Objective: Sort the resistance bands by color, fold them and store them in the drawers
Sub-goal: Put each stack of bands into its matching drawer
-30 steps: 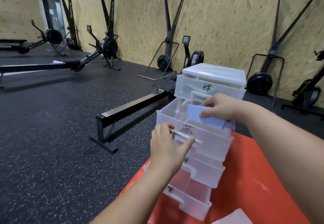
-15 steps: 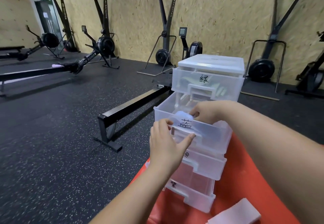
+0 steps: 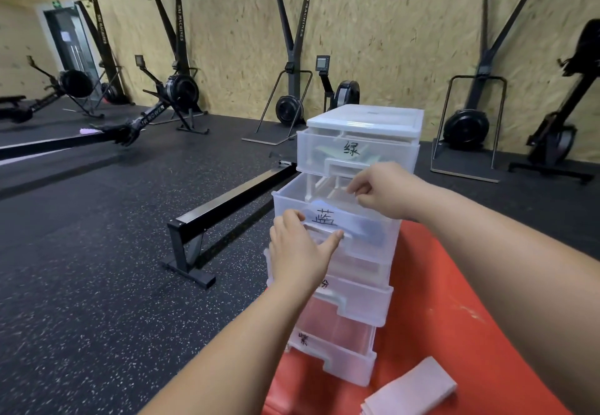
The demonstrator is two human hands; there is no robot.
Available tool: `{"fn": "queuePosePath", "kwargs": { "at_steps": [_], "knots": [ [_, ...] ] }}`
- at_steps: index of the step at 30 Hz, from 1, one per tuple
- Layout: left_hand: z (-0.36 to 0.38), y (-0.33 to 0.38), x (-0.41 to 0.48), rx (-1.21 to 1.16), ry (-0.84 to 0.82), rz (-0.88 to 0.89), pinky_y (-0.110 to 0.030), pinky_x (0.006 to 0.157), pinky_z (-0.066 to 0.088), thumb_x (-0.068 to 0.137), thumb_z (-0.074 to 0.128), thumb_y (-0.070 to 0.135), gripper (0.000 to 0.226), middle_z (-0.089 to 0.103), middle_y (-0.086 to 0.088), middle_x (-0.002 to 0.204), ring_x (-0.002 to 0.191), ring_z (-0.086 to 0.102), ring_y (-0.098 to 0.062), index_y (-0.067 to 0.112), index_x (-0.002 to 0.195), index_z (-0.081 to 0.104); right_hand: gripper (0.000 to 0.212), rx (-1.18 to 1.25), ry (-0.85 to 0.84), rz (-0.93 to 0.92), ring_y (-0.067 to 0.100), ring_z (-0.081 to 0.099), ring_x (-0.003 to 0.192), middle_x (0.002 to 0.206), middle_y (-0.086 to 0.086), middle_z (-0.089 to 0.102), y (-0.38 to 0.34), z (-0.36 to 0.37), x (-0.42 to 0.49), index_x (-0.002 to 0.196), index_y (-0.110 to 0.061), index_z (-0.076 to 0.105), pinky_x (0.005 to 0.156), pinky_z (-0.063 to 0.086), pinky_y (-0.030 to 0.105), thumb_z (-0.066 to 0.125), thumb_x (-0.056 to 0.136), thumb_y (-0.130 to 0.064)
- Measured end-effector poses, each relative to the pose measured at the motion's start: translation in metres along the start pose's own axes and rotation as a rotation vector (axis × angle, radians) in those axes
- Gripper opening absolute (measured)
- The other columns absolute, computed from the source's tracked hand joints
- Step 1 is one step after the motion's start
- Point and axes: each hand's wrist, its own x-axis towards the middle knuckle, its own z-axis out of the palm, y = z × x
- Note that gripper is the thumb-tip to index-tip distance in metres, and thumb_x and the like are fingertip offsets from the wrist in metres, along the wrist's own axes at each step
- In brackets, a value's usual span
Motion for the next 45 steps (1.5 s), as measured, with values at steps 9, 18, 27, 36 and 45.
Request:
{"fn": "queuePosePath", "kwargs": {
  "at_steps": [9,18,27,36,45],
  "knots": [
    [0.0,0.025,0.014,0.108,-0.144,0.005,-0.048,0.103,0.048,0.082,0.075,0.07,0.083,0.047,-0.009,0.137,0.129,0.049,-0.032,0.015,0.137,0.044,0.038,0.052,0.163,0.029,0.014,0.062,0.096,0.115,-0.004,0.072,0.033,-0.022,-0.075,0.126,-0.025,0.072,0.092,0.05,0.03,0.066,0.089,-0.018],
    [-0.001,0.04,-0.068,0.103,-0.181,0.299,-0.047,0.103,0.048,0.087,0.078,0.053,0.058,0.052,-0.003,0.129,0.126,0.05,-0.027,0.025,0.132,0.055,0.038,-0.061,-0.059,0.132,0.022,0.065,0.111,0.119,-0.004,0.071,0.049,-0.007,-0.175,0.129,-0.031,0.069,0.096,0.051,0.036,0.071,0.091,-0.035],
    [0.019,0.032,-0.171,0.12,-0.452,0.578,-0.037,0.101,0.047,0.09,0.077,0.045,0.053,0.051,0.003,0.13,0.125,0.05,-0.021,0.027,0.135,0.058,0.046,-0.022,-0.234,0.209,0.018,0.064,0.115,0.131,-0.002,0.068,0.064,0.059,-0.27,0.136,-0.027,0.064,0.097,0.046,0.027,0.072,0.092,-0.037],
    [0.067,-0.003,-0.205,0.255,-0.715,0.568,-0.04,0.113,0.041,0.092,0.071,0.047,0.069,0.05,-0.005,0.142,0.133,0.05,-0.027,0.017,0.149,0.047,0.056,0.066,-0.294,0.359,0.024,0.063,0.121,0.136,0.003,0.067,0.094,0.143,-0.296,0.143,-0.018,0.057,0.101,0.047,0.031,0.069,0.094,-0.042],
    [0.116,-0.025,-0.2,0.206,-0.701,0.51,-0.04,0.112,0.041,0.103,0.052,0.048,0.049,0.053,-0.006,0.143,0.126,0.05,-0.028,0.017,0.141,0.055,0.043,0.101,-0.241,0.482,0.033,0.059,0.111,0.115,0.008,0.061,0.101,0.203,-0.264,0.112,-0.02,0.065,0.09,0.047,0.04,0.058,0.096,-0.059]
  ]
}}
